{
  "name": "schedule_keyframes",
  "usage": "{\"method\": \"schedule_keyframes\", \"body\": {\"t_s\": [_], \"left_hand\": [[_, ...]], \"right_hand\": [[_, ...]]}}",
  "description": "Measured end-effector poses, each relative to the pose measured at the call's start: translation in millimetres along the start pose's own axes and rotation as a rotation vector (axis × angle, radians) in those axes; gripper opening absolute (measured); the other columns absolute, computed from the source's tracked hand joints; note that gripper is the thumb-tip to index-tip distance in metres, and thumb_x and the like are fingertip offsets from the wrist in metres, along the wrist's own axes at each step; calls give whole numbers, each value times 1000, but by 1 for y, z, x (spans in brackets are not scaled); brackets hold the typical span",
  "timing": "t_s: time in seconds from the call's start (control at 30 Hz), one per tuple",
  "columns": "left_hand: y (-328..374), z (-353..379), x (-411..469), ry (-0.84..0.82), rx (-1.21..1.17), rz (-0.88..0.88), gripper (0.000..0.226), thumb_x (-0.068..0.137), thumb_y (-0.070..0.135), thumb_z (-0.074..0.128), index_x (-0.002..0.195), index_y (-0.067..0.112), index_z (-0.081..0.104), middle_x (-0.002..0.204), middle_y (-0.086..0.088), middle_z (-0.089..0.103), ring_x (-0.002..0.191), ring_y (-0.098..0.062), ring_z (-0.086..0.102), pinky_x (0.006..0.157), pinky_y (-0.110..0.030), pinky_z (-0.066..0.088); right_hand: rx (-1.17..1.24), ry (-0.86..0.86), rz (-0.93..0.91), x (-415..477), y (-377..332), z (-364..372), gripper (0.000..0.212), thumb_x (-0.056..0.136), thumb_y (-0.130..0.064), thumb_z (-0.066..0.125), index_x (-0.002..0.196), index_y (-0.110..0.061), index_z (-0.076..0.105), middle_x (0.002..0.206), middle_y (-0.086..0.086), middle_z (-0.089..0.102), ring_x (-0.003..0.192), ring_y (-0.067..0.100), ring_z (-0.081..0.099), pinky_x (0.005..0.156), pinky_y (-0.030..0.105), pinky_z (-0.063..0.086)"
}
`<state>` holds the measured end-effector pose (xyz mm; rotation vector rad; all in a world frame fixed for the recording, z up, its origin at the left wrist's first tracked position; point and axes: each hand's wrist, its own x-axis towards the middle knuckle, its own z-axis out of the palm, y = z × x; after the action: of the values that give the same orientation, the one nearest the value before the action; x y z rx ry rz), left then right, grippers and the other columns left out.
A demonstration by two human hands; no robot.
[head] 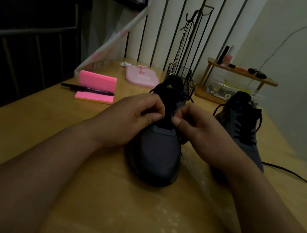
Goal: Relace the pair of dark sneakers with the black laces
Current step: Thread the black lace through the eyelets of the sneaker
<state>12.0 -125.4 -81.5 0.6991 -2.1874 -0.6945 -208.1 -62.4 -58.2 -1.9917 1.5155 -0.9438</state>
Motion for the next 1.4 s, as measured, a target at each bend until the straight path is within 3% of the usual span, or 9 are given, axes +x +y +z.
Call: {"method": "schedule_keyframes", "body": {"t_s": [0.17, 0.43, 0.53, 0.6, 0.7, 0.83, 1.0, 1.2, 1.4], "left_hand": [[0, -6, -1, -65, 36, 4, 15, 102, 21, 64, 110, 31, 72, 106, 12, 62, 103, -2, 59, 83, -14, 47], [3, -1, -3, 44, 128, 61, 9, 99, 19, 68, 102, 28, 68, 99, 12, 64, 97, -6, 61, 83, -35, 52], [2, -6, -3, -24, 161, 57, 12, 99, 20, 68, 105, 30, 67, 103, 15, 62, 100, -2, 59, 83, -22, 49], [1, -8, -1, -112, 192, 53, 14, 99, 19, 69, 109, 30, 67, 106, 17, 58, 102, 3, 56, 83, -12, 43], [2, -6, 1, -160, 225, 42, 17, 98, 19, 69, 104, 34, 64, 105, 16, 55, 100, 3, 54, 82, -13, 40], [2, 1, 0, -52, 200, 39, 15, 98, 17, 67, 99, 32, 62, 101, 13, 57, 96, -3, 56, 82, -28, 48], [4, 4, 1, 6, 215, 68, 10, 101, 16, 63, 100, 26, 59, 99, 10, 58, 92, -5, 56, 81, -34, 49], [-2, -1, 4, -131, 173, 53, 14, 102, 17, 64, 108, 30, 64, 107, 15, 54, 102, -2, 55, 87, -20, 45], [2, 3, 1, -2, 152, 58, 11, 100, 15, 65, 100, 25, 63, 99, 10, 61, 96, -6, 58, 80, -22, 47]], "right_hand": [[-204, 7, -72, 3, -2, -5, 11, 100, -30, 68, 108, -36, 67, 100, -9, 63, 90, 9, 63, 80, 36, 58], [-344, 191, -195, 0, -3, 5, 7, 95, -21, 74, 95, -28, 71, 96, -11, 62, 91, 9, 60, 81, 36, 55], [-333, 112, -155, 0, -6, 1, 11, 96, -25, 71, 94, -34, 64, 100, -10, 61, 95, 12, 60, 84, 42, 55], [-346, 24, -97, 1, -9, -3, 11, 96, -29, 70, 95, -37, 62, 104, -10, 60, 99, 11, 59, 87, 38, 54], [-426, -60, -56, 3, -11, -4, 7, 98, -28, 69, 97, -31, 63, 105, -11, 53, 98, 9, 54, 84, 30, 48], [-425, -13, -68, 4, -9, 2, 4, 102, -27, 62, 99, -27, 61, 102, -10, 51, 93, 4, 50, 76, 22, 41], [-324, 32, -66, 3, -9, 3, 5, 104, -26, 60, 100, -23, 60, 97, -6, 59, 88, 9, 55, 73, 31, 47], [-367, -58, -69, 0, -8, -3, 4, 101, -25, 65, 104, -27, 63, 106, -9, 55, 99, 10, 54, 82, 21, 46], [-385, 44, -70, 4, -7, 8, 4, 104, -25, 59, 102, -22, 59, 99, -12, 50, 89, 3, 48, 70, 12, 35]]}}
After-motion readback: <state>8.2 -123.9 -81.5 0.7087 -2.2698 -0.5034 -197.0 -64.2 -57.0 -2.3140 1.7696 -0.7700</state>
